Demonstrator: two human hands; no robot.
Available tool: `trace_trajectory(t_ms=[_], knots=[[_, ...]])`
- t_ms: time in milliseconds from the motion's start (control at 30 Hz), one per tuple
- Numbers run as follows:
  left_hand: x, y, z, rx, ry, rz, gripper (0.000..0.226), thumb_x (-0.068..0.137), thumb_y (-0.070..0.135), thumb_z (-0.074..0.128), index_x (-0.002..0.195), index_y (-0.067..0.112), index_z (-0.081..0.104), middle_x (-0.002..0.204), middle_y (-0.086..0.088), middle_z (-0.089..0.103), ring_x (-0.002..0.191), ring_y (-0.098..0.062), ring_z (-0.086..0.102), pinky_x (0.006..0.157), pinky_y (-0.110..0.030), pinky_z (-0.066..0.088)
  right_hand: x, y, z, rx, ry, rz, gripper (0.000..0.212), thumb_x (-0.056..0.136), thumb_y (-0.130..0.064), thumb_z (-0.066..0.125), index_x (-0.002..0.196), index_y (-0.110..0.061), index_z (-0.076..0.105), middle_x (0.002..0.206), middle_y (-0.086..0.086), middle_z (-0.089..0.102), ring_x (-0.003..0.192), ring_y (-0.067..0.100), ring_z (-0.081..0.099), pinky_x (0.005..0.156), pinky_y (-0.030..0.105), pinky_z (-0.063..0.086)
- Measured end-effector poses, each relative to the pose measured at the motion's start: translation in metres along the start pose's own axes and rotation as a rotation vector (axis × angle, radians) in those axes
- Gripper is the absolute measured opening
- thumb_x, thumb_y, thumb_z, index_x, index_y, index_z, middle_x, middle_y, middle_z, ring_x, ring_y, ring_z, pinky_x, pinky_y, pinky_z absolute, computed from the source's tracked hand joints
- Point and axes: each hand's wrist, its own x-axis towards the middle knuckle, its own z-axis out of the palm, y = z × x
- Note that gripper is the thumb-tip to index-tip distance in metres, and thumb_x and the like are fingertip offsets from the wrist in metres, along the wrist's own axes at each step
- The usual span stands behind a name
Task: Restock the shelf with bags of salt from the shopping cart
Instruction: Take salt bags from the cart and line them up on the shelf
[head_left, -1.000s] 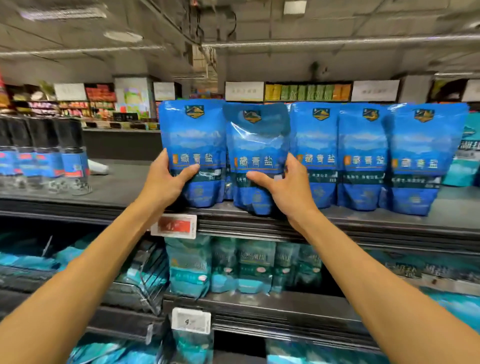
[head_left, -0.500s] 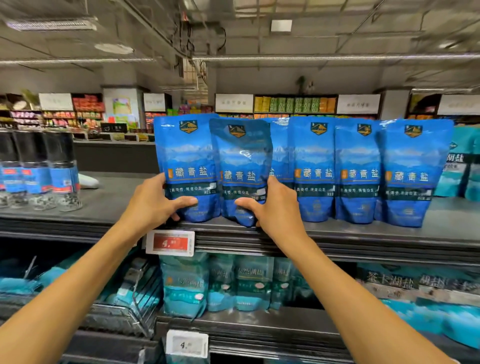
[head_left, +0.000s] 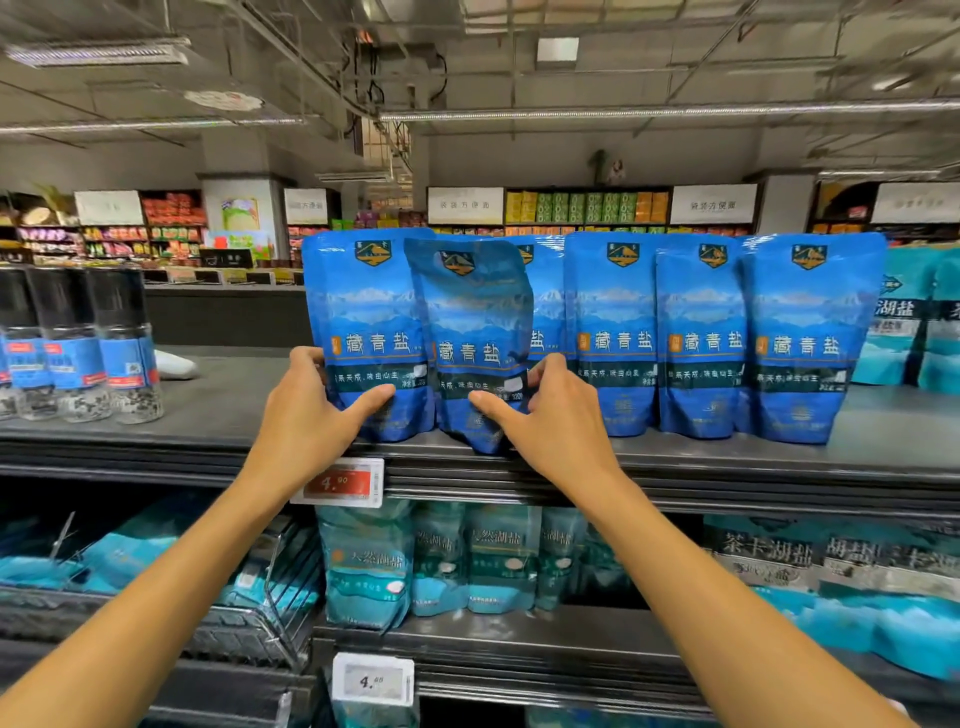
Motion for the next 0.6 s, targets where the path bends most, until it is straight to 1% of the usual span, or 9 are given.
trace_trajectory(t_ms=[100,200,267,367,467,500,533,600], knots=[[-0.001,0.001,0.001,0.004,0.027,0.016,0.059,0.081,0.052,0.07,0.117,0.017,0.04,0.107,0.0,0.06,0.079,-0.017,0.06,0.061,-0.026,0.041,-0.001,0.001,-0.002,0.01,0.011,-0.001,0.06,0.079,-0.068,0.064,0.096,-0.013,0.045,0.085,0.004,0.055,0.082,0.022,0.056,0.067,0.038,0.051],[-0.005,0.001,0.001,-0.021,0.085,0.018,0.061,0.084,0.047,0.069,0.122,0.011,0.039,0.117,-0.006,0.054,0.085,-0.024,0.061,0.067,-0.025,0.041,-0.002,0.0,-0.002,0.021,0.018,-0.013,0.06,0.08,-0.069,0.062,0.097,-0.014,0.045,0.086,0.005,0.055,0.082,0.023,0.056,0.068,0.037,0.049],[-0.008,0.0,0.0,-0.025,0.143,0.028,0.059,0.086,0.045,0.067,0.123,0.009,0.039,0.12,-0.009,0.05,0.088,-0.028,0.061,0.072,-0.026,0.042,-0.003,0.001,-0.002,0.032,0.026,-0.014,0.059,0.08,-0.069,0.062,0.098,-0.015,0.045,0.087,0.003,0.054,0.084,0.022,0.056,0.069,0.034,0.047],[-0.011,-0.001,-0.002,-0.039,0.177,0.035,0.051,0.089,0.042,0.064,0.121,0.011,0.04,0.118,-0.009,0.05,0.085,-0.029,0.061,0.07,-0.027,0.045,-0.004,0.002,0.0,0.045,0.035,-0.016,0.057,0.079,-0.069,0.062,0.098,-0.017,0.046,0.088,0.001,0.054,0.086,0.021,0.056,0.072,0.035,0.049],[-0.014,0.0,0.0,-0.039,0.167,0.034,0.049,0.089,0.042,0.064,0.119,0.01,0.041,0.117,-0.009,0.052,0.071,-0.026,0.062,0.062,-0.021,0.043,-0.004,-0.002,0.002,0.058,0.072,-0.074,0.049,0.082,-0.066,0.062,0.096,-0.021,0.048,0.087,-0.002,0.055,0.081,0.02,0.055,0.069,0.037,0.049],[-0.015,0.001,0.001,-0.036,0.16,0.036,0.049,0.089,0.042,0.065,0.119,0.01,0.041,0.117,-0.009,0.052,0.071,-0.026,0.062,0.062,-0.02,0.042,-0.004,-0.003,0.002,0.063,0.077,-0.104,0.044,0.084,-0.063,0.062,0.097,-0.022,0.051,0.086,-0.002,0.056,0.08,0.02,0.055,0.068,0.039,0.049],[-0.015,0.002,0.002,-0.034,0.15,0.036,0.05,0.089,0.042,0.065,0.119,0.009,0.042,0.118,-0.009,0.053,0.074,-0.027,0.062,0.064,-0.022,0.043,-0.003,-0.004,0.002,0.067,0.075,-0.121,0.042,0.085,-0.061,0.062,0.101,-0.023,0.055,0.085,-0.002,0.058,0.08,0.021,0.057,0.069,0.042,0.05],[-0.015,0.004,0.004,-0.032,0.134,0.031,0.052,0.088,0.042,0.066,0.121,0.009,0.041,0.12,-0.01,0.052,0.085,-0.029,0.063,0.073,-0.029,0.046,0.001,-0.005,0.0,0.071,0.065,-0.092,0.043,0.086,-0.06,0.062,0.109,-0.023,0.061,0.087,0.0,0.064,0.086,0.025,0.061,0.074,0.045,0.052]])
